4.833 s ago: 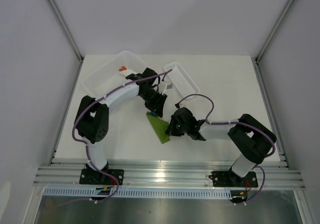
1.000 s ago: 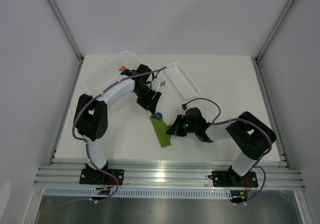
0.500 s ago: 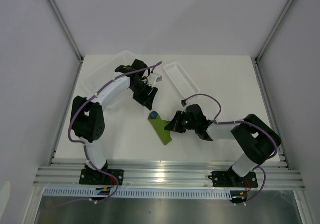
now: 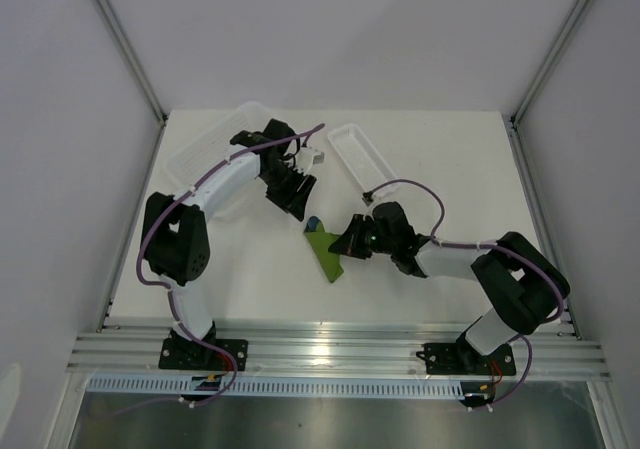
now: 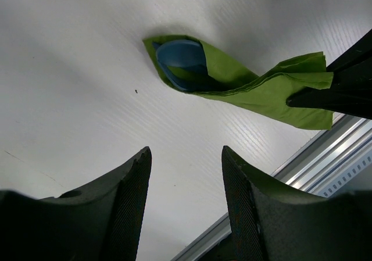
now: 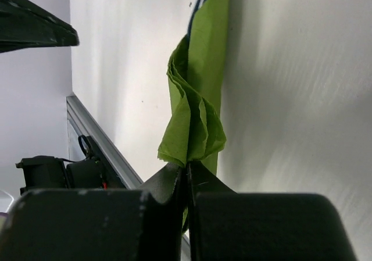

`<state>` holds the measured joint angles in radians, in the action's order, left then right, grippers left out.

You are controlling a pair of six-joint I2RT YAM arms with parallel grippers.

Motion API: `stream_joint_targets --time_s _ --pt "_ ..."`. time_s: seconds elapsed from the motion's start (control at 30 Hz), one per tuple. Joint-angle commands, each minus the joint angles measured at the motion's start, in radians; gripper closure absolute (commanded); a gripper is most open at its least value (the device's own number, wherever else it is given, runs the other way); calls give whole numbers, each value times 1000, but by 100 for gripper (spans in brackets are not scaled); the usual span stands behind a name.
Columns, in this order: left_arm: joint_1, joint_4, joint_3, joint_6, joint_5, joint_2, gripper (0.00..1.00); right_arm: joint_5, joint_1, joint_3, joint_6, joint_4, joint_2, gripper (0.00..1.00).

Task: Place the utensils on the paper napkin and roll it up

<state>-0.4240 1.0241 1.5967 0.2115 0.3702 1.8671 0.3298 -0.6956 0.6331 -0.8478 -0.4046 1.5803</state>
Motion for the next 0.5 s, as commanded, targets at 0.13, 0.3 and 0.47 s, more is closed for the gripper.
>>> stream_joint_targets --time_s 0.13,0.3,0.47 --pt "-1 4 -9 16 18 -51 45 17 33 19 0 -65 -6 100" --pt "-1 7 -9 17 21 -57 45 6 42 37 15 -48 -16 100" --pt "1 7 -7 17 22 -56 45 9 57 43 19 -42 -23 100"
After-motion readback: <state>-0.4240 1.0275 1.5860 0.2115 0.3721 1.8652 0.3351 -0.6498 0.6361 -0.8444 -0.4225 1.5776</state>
